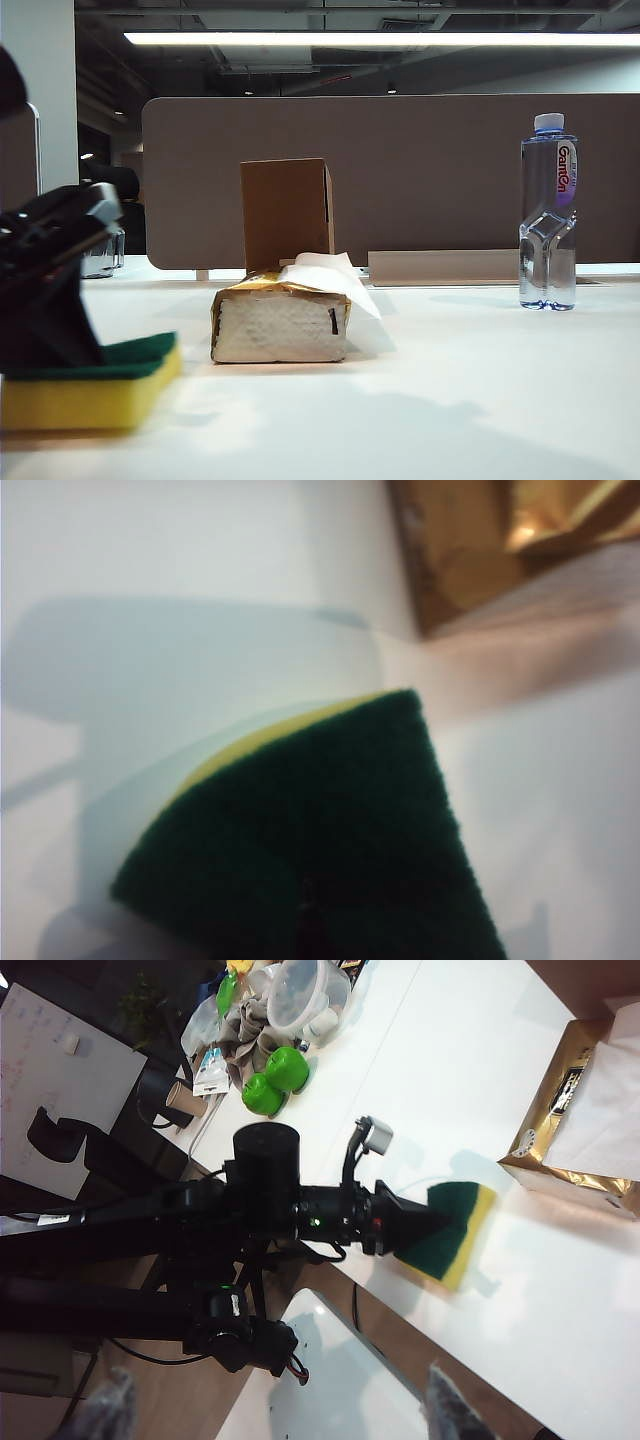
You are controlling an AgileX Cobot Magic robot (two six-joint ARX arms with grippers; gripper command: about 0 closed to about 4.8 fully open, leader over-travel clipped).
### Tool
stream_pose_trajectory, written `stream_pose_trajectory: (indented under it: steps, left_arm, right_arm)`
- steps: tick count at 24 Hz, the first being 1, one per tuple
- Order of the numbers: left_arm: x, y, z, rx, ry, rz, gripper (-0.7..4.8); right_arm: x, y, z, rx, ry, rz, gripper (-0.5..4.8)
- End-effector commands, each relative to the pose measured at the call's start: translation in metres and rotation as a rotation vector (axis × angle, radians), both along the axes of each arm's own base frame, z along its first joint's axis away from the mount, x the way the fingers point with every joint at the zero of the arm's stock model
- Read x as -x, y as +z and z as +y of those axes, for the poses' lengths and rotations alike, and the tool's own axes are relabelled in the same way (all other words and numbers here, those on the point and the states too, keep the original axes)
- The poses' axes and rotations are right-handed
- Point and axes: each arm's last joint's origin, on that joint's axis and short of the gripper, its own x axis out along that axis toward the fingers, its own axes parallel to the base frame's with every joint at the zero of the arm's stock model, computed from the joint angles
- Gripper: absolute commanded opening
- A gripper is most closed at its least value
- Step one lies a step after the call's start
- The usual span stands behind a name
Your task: Move the sponge from left to right to wipe the table, avoiding obstacles on the table, and finally reaching the bottle of mineral water.
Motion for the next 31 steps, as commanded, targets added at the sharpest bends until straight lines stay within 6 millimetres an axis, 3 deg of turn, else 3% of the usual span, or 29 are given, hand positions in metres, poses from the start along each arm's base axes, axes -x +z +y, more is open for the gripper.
stream_pose_trajectory:
  steps: [1,6,17,24,31]
  left_arm:
    - [0.012,-0.007,-0.013,0.043,-0.049,0.088,-0.05]
    - [0.015,-0.003,-0.027,0.075,-0.060,0.044,-0.06]
    - [0.010,-0.008,-0.034,0.129,-0.088,0.059,-0.05]
    - [0.003,-0.006,-0.058,0.137,-0.159,0.060,-0.06]
    - [-0.001,-0.006,-0.061,0.135,-0.164,0.065,0.07]
  right_arm:
    - [0.002,0.002,0.000,-0.003,0.008,-0.010,3.68]
    - [0.003,0.000,-0.001,0.005,0.008,0.017,3.68]
    - [0.003,0.000,-0.001,0.005,0.008,0.018,3.68]
    - [0.003,0.000,-0.001,0.005,0.008,0.018,3.68]
    - [0.006,0.001,-0.001,0.002,0.008,0.006,3.68]
